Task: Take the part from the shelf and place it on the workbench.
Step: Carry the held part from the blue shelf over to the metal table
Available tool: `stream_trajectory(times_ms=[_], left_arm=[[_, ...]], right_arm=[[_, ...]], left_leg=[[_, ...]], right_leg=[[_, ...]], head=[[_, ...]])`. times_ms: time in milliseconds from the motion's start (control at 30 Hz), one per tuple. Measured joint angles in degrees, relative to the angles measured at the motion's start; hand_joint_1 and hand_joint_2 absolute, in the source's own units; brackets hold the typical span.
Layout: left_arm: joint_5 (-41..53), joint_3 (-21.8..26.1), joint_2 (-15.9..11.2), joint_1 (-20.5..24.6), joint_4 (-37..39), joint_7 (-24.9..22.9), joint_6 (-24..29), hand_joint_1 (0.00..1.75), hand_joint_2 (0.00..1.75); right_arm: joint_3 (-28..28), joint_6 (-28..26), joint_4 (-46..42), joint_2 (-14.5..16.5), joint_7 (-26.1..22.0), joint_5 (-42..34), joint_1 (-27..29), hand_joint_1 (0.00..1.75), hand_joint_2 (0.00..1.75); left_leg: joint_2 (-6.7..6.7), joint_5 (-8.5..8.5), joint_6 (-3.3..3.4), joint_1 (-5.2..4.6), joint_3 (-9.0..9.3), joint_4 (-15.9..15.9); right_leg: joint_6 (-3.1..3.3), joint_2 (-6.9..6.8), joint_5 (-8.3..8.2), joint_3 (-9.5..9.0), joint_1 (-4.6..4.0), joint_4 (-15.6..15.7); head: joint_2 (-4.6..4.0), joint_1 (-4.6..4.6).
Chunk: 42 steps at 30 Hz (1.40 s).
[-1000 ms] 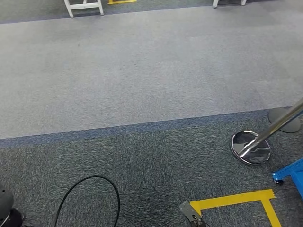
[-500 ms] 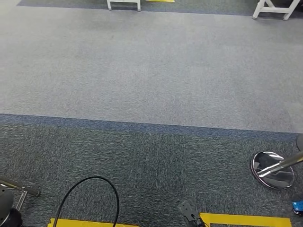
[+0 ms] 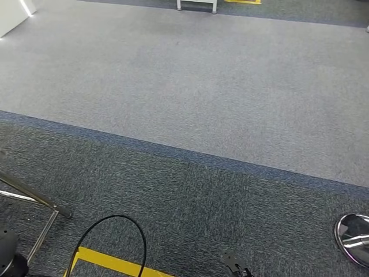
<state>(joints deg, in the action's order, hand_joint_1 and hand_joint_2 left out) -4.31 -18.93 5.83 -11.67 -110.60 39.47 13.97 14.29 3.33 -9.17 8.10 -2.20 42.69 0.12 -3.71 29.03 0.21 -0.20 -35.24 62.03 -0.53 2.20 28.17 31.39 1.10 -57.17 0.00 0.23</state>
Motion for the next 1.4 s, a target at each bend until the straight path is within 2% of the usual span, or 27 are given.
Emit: stream_trajectory(times_ms=[33, 100, 133, 167, 200, 267, 333, 400, 433, 500, 567, 600, 633, 667, 733, 800, 867, 933, 1000, 1067, 1133, 1167, 1200, 1233, 1300, 1367, 1400], left_arm=[[0.0, 0.0, -0.03, 0.1, 0.01, 0.0, 0.0, 1.75, 1.75], [0.0, -0.01, -0.11, 0.14, 0.06, 0.0, 0.0, 1.75, 1.75], [0.0, 0.0, -0.16, 0.12, 0.1, 0.0, 0.0, 1.75, 1.75], [0.0, 0.0, -0.2, 0.11, 0.14, 0.0, 0.0, 1.75, 1.75], [0.0, -0.01, -0.22, 0.1, 0.16, 0.0, 0.0, 1.75, 1.75], [0.0, -0.01, -0.23, 0.13, 0.17, 0.0, 0.0, 1.75, 1.75], [0.01, 0.0, -0.22, 0.15, 0.16, 0.0, 0.0, 1.75, 1.75], [0.01, 0.01, -0.23, 0.04, 0.15, 0.0, 0.0, 1.75, 1.75], [0.01, 0.01, -0.23, -0.04, 0.15, 0.0, 0.0, 1.75, 1.75], [0.01, -0.03, -0.17, 0.06, 0.16, -0.03, -0.05, 1.75, 1.75], [-0.01, -0.15, -0.1, 0.25, 0.17, -0.11, -0.21, 1.75, 1.75], [-0.02, -0.23, -0.08, 0.3, 0.19, -0.17, -0.3, 1.75, 1.75], [-0.03, -0.28, -0.08, 0.35, 0.22, -0.22, -0.35, 1.75, 1.75], [-0.05, -0.31, -0.08, 0.44, 0.25, -0.27, -0.38, 1.75, 1.75], [-0.19, -0.33, -0.08, 0.68, 0.32, -0.37, -0.39, 1.75, 1.75], [-0.37, -0.34, -0.07, 0.95, 0.36, -0.53, -0.4, 1.75, 1.75], [-0.46, -0.34, -0.05, 1.1, 0.41, -0.69, -0.4, 1.75, 1.75], [-0.5, -0.31, -0.05, 1.1, 0.45, -0.73, -0.39, 1.75, 1.75], [-0.5, -0.28, -0.08, 1.22, 0.48, -0.66, -0.37, 1.75, 1.75], [-0.5, -0.28, -0.11, 1.35, 0.5, -0.61, -0.3, 1.75, 1.75], [-0.5, -0.26, -0.16, 1.2, 0.54, -0.61, -0.15, 1.75, 1.75], [-0.5, -0.25, -0.18, 1.09, 0.55, -0.61, -0.08, 1.75, 1.75], [-0.51, -0.24, -0.2, 1.01, 0.56, -0.61, -0.05, 1.75, 1.75], [-0.56, -0.23, -0.21, 0.97, 0.57, -0.61, -0.19, 1.75, 1.75], [-0.85, -0.35, -0.21, 1.07, 0.57, -0.9, -1.24, 1.75, 1.75], [-1.19, -0.9, -0.21, 1.68, 0.83, -1.58, -2.62, 1.75, 1.75], [-1.32, -1.48, -0.21, 2.17, 1.18, -1.9, -3.01, 1.75, 1.75]], right_arm=[[0.02, 0.02, 0.01, -0.01, 0.02, -0.01, 0.08, 0.0, 0.0], [0.07, 0.04, 0.03, -0.05, 0.07, -0.01, 0.24, 0.0, 0.0], [0.09, 0.04, 0.03, -0.07, 0.09, -0.01, 0.24, 0.0, 0.0], [0.11, 0.04, 0.03, -0.08, 0.1, 0.0, 0.18, 0.0, 0.0], [0.11, 0.04, 0.03, -0.07, 0.1, 0.0, 0.13, 0.0, 0.0], [0.12, 0.04, 0.03, -0.06, 0.1, 0.0, 0.06, 0.0, 0.0], [0.13, 0.05, 0.03, -0.06, 0.1, 0.0, 0.01, 0.0, 0.0], [0.14, 0.07, 0.03, -0.04, 0.1, 0.01, -0.14, 0.0, 0.0], [0.14, 0.07, 0.03, -0.03, 0.1, 0.0, -0.25, 0.0, 0.0], [0.13, -0.05, 0.02, 0.03, 0.23, -0.01, -0.43, 0.0, 0.0], [0.11, -0.31, 0.02, 0.26, 0.88, -0.02, -0.44, 0.0, 0.0], [0.11, -0.42, 0.02, 0.44, 1.31, -0.04, -0.39, 0.0, 0.0], [0.12, -0.5, 0.03, 0.62, 1.67, -0.06, -0.34, 0.0, 0.0], [0.12, -0.53, 0.03, 0.8, 1.87, -0.09, -0.34, 0.0, 0.0], [0.13, -0.55, 0.02, 1.1, 2.05, -0.11, -0.47, 0.0, 0.0], [0.13, -0.52, 0.04, 1.32, 2.1, -0.1, -0.57, 0.0, 0.0], [0.14, -0.44, 0.05, 1.48, 2.22, -0.04, -0.56, 0.0, 0.0], [0.19, -0.38, 0.04, 1.61, 2.36, 0.04, -0.6, 0.0, 0.0], [0.27, -0.42, 0.03, 1.77, 2.43, 0.07, -0.71, 0.0, 0.0], [0.37, -0.61, 0.04, 1.9, 2.45, -0.08, -0.66, 0.0, 0.0], [0.62, -0.95, 0.05, 1.93, 2.39, -0.34, -0.46, 0.0, 0.0], [0.79, -1.09, 0.05, 1.93, 2.33, -0.43, -0.41, 0.0, 0.0], [0.96, -1.18, 0.05, 1.97, 2.22, -0.53, -0.43, 0.0, 0.0], [1.11, -1.22, 0.04, 2.03, 1.99, -0.74, -0.48, 0.0, 0.0], [1.5, -1.17, 0.03, 2.31, 1.19, -1.59, -0.66, 0.0, 0.0], [2.12, -0.75, 0.02, 2.79, 0.78, -2.81, -1.11, 0.0, 0.0], [2.5, -0.4, 0.01, 3.1, 1.01, -3.29, -1.58, 0.0, 0.0]], left_leg=[[1.56, 1.62, -0.27, 0.0, -1.49, 3.2], [2.38, 4.01, -0.69, 0.34, -4.59, 9.48], [2.5, 4.06, -0.82, 0.49, -5.31, 10.82], [2.69, 3.04, -0.86, 0.58, -4.97, 10.06], [3.18, 1.24, -0.76, 0.59, -3.58, 7.3], [5.47, -1.98, -0.28, 0.19, 0.1, 0.08], [7.19, -2.6, 0.33, -0.38, 1.8, -3.46], [6.56, -2.42, 0.91, -0.55, 1.79, -3.84], [5.97, -2.53, 1.19, -0.43, 1.9, -4.12], [4.87, -2.79, 1.77, -0.02, 2.22, -4.64], [3.74, -2.81, 2.07, 0.14, 2.27, -4.7], [3.05, -2.78, 2.11, 0.14, 2.28, -4.68], [2.31, -2.77, 2.13, 0.12, 2.31, -4.67], [1.48, -2.75, 2.12, 0.11, 2.36, -4.64], [-0.14, -2.66, 1.97, 0.17, 2.51, -4.53], [-1.55, -2.48, 1.59, 0.18, 2.3, -4.16], [-2.82, -2.56, 0.92, 0.37, 1.73, -3.91], [-3.85, -2.66, 0.19, 0.57, 1.35, -3.83], [-2.02, -1.22, -0.37, 0.37, 0.36, -1.6], [1.22, 2.12, -0.86, 0.33, -2.58, 4.86], [2.45, 4.34, -1.19, 0.51, -5.72, 11.32], [2.64, 3.96, -1.24, 0.56, -6.11, 12.07], [2.86, 2.51, -1.2, 0.57, -5.38, 10.59], [3.34, 0.41, -1.03, 0.54, -3.68, 7.25], [5.79, -2.51, -0.38, 0.04, 0.13, -0.22], [7.39, -2.74, 0.29, -0.49, 1.52, -3.3], [7.03, -2.61, 0.55, -0.62, 1.42, -3.54]], right_leg=[[0.24, -0.98, 0.14, -0.21, -0.09, 0.06], [0.49, -2.95, 0.45, -0.45, -0.25, 0.04], [0.5, -3.88, 0.61, -0.56, -0.29, 0.02], [0.45, -4.7, 0.78, -0.7, -0.32, 0.0], [0.35, -5.46, 0.95, -0.95, -0.34, 0.0], [-0.01, -6.81, 1.39, -1.49, -0.5, -0.04], [-0.54, -7.93, 1.74, -1.78, -0.73, -0.06], [-1.15, -9.04, 1.98, -2.1, -0.82, 0.1], [-1.47, -8.7, 2.24, -2.16, -0.76, 0.01], [-1.94, -5.91, 4.18, -0.93, -0.57, -2.75], [-2.12, -3.04, 7.52, 2.79, -0.42, -9.97], [-2.18, -2.6, 8.68, 4.89, -0.41, -13.72], [-2.2, -2.44, 8.82, 6.38, -0.42, -15.93], [-2.17, -2.34, 7.74, 6.82, -0.42, -15.88], [-2.02, -1.5, 3.2, 4.81, -0.32, -9.91], [-1.87, 1.45, 0.46, 1.84, 0.01, -3.15], [-1.59, 3.17, 0.54, 0.6, 0.07, -0.94], [-1.03, 1.93, 0.47, 0.26, 0.05, -0.61], [-0.32, 0.33, 0.41, -0.22, 0.24, -0.15], [0.22, -1.48, 0.62, -0.64, 0.17, 0.07], [0.37, -3.41, 0.94, -0.9, 0.01, 0.05], [0.36, -4.3, 1.11, -1.07, -0.02, 0.04], [0.29, -5.14, 1.31, -1.32, -0.04, 0.04], [0.19, -5.86, 1.52, -1.65, -0.05, 0.04], [-0.23, -7.04, 2.06, -2.24, -0.26, -0.01], [-0.79, -8.15, 2.46, -2.45, -0.57, -0.05], [-1.08, -8.76, 2.57, -2.55, -0.66, -0.05]], head=[[0.0, -0.14], [0.0, -0.22], [0.0, -0.23], [0.0, -0.23], [0.0, -0.24], [0.0, -0.25], [0.0, -0.17], [0.0, -0.09], [0.0, -0.05], [0.0, 0.23], [0.0, 0.57], [0.0, 0.68], [0.0, 0.7], [0.0, 0.73], [0.0, 0.75], [0.0, 0.79], [0.0, 0.81], [0.0, 0.81], [0.0, 0.38], [0.0, -0.08], [0.0, -0.13], [0.0, -0.11], [0.0, -0.13], [0.0, -0.14], [0.0, -0.15], [0.0, -0.08], [0.0, -0.03]])
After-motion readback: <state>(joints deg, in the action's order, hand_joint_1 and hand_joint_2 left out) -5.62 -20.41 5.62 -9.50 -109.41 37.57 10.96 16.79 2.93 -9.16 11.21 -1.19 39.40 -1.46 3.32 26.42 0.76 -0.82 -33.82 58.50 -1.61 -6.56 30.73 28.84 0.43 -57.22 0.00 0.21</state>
